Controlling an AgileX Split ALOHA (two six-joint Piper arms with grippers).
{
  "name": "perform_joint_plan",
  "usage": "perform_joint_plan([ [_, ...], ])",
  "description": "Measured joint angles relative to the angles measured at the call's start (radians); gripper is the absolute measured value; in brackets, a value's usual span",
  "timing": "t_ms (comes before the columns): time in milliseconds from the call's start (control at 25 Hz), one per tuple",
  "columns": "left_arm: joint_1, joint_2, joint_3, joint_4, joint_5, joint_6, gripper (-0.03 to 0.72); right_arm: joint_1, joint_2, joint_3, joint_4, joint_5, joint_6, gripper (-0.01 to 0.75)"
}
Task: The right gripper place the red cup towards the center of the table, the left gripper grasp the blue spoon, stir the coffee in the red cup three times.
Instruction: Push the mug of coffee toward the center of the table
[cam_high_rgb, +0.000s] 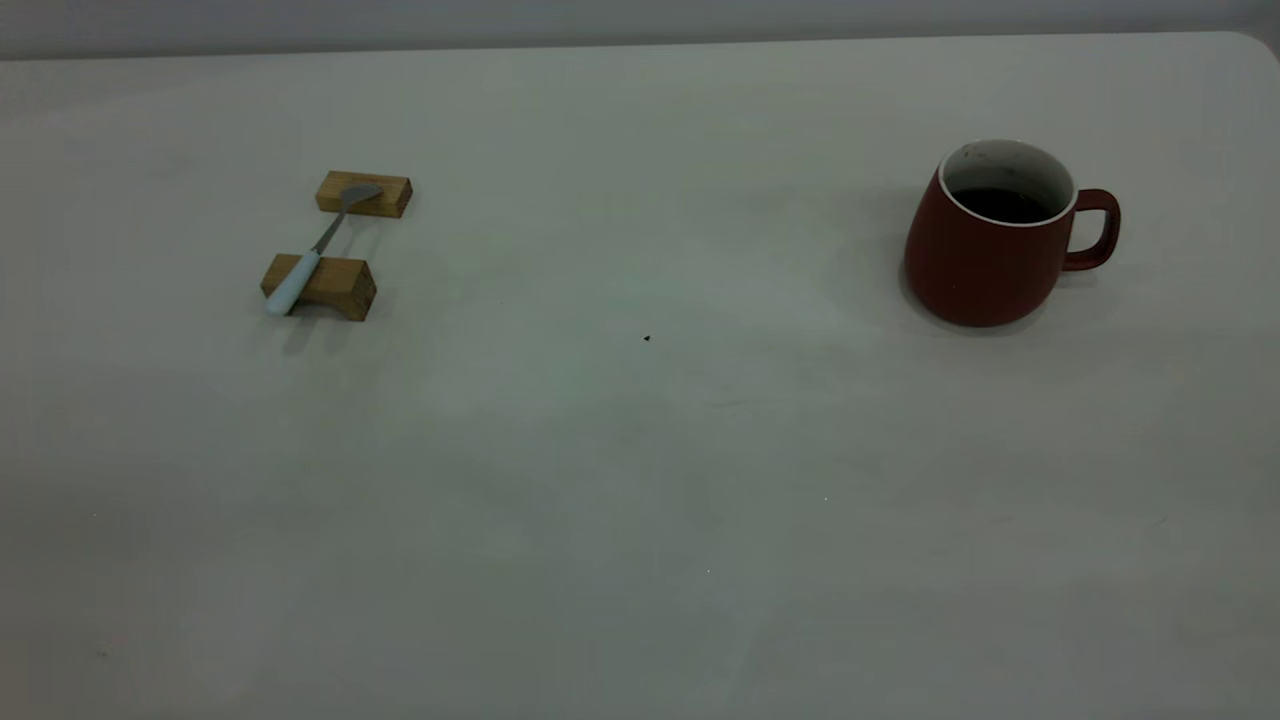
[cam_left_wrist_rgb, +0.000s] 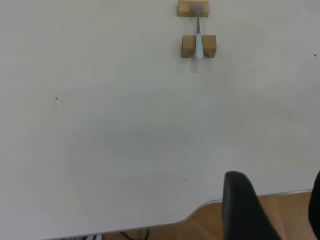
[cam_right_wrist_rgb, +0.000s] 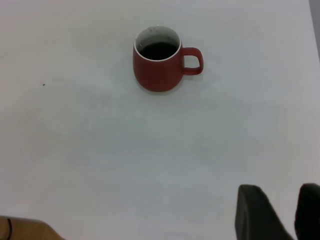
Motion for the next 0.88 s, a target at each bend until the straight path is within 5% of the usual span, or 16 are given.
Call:
perform_joint_plan([
  [520,0.000,0.000,0.000,0.000,0.000,0.000,0.400,0.000,0.011,-0.012,-0.004,0.003,0.013,0.260],
  [600,0.000,0.000,0.000,0.000,0.000,0.000,0.400,0.000,0.064,-0.037,-0.004,0.003,0.024,0.316],
  [880,0.000,0.000,0.000,0.000,0.000,0.000,0.400,0.000,0.418,-0.150,-0.032,-0.111,-0.058,0.700],
])
